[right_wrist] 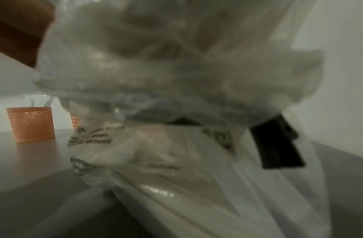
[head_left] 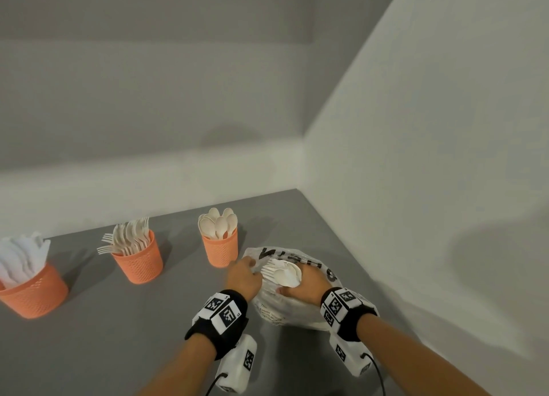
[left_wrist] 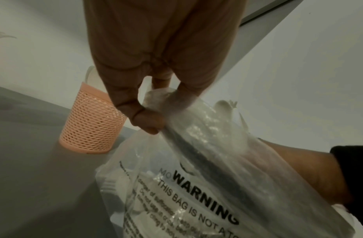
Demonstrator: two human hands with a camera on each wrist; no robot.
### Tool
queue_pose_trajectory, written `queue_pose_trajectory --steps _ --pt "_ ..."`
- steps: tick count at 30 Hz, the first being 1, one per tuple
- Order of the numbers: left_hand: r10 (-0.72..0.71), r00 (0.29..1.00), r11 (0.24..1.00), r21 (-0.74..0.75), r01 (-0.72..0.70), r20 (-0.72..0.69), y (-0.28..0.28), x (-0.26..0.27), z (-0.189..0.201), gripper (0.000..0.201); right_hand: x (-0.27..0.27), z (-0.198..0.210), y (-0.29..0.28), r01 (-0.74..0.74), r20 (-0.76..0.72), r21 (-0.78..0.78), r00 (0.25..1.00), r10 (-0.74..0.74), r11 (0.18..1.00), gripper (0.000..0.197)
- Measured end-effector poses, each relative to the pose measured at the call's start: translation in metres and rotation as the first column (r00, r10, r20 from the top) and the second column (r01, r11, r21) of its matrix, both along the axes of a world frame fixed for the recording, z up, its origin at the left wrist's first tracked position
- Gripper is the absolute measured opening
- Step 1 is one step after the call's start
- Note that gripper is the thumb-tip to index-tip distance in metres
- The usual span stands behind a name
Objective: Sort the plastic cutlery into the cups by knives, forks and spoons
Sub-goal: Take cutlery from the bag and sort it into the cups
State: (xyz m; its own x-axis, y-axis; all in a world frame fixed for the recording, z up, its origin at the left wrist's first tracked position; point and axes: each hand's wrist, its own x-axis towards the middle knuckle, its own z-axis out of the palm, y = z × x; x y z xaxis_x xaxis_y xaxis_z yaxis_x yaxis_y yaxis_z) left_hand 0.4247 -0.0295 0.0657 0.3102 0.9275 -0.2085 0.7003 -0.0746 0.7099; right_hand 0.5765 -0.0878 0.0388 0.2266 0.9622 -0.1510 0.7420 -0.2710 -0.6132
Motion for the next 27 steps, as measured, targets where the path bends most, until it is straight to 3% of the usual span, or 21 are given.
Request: queue_pose_trajectory --steps 7,11,16,22,27 --pt "-0.017 0.998 0.998 -0.063 0.020 0.055 0.003 0.000 -0.003 0.036 0.009 0.000 0.004 0.035 0.020 -0.084 0.999 -0.034 0.996 0.071" --pt "-0.054 0.996 0.996 -0.073 0.059 0.072 -0.001 0.001 -0.004 0.036 0.011 0.002 0.003 0.033 -0.057 -0.056 0.998 -0.036 0.998 0.074" --pt "-0.030 0.993 0.996 -0.085 0.040 0.111 -0.006 0.005 -0.003 0.036 0.013 0.005 0.003 0.019 -0.116 -0.023 0.993 -0.022 1.000 0.056" --pt "-0.044 0.986 0.989 -0.130 0.066 0.162 -0.005 0.006 -0.001 0.035 0.018 0.012 -0.001 0.013 -0.181 -0.006 0.983 -0.014 1.000 0.073" --pt "-0.108 0.982 0.977 -0.167 0.134 0.158 -0.003 0.001 0.004 0.034 0.015 0.012 -0.001 0.068 -0.136 -0.010 0.988 -0.069 0.998 0.056"
